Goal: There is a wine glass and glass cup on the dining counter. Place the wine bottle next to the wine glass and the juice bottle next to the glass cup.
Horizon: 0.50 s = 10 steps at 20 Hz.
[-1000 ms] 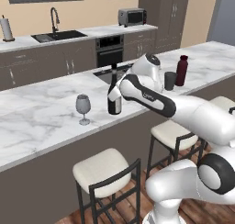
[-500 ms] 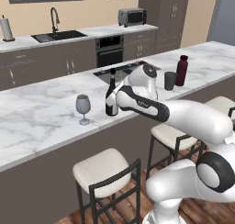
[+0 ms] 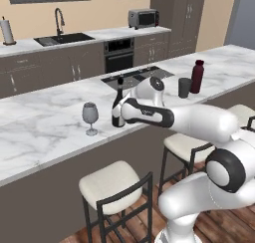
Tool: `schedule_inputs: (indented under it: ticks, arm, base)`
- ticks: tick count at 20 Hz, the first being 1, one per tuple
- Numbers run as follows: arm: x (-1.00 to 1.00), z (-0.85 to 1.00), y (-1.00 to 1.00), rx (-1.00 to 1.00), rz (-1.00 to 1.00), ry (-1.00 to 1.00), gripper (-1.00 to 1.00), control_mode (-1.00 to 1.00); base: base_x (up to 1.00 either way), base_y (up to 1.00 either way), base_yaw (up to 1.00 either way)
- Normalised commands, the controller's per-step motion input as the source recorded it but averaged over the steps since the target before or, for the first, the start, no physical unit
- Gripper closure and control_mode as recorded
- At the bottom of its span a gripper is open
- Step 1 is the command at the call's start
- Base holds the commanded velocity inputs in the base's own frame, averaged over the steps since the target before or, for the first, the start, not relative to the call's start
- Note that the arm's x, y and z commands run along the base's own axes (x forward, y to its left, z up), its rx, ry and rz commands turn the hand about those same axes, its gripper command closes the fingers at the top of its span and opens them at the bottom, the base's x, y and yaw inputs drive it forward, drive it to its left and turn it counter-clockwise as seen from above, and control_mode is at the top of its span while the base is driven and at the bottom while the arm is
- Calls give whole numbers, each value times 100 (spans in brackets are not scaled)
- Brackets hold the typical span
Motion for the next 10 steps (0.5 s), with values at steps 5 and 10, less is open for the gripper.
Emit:
schedule_inputs:
  ticks: [5,10]
  arm:
    - [29,-23,0,0,0,0,100,-100]
    - [46,-8,0,-2,0,-2,100,-100]
  base:
    - [0,0,0]
    - [0,0,0]
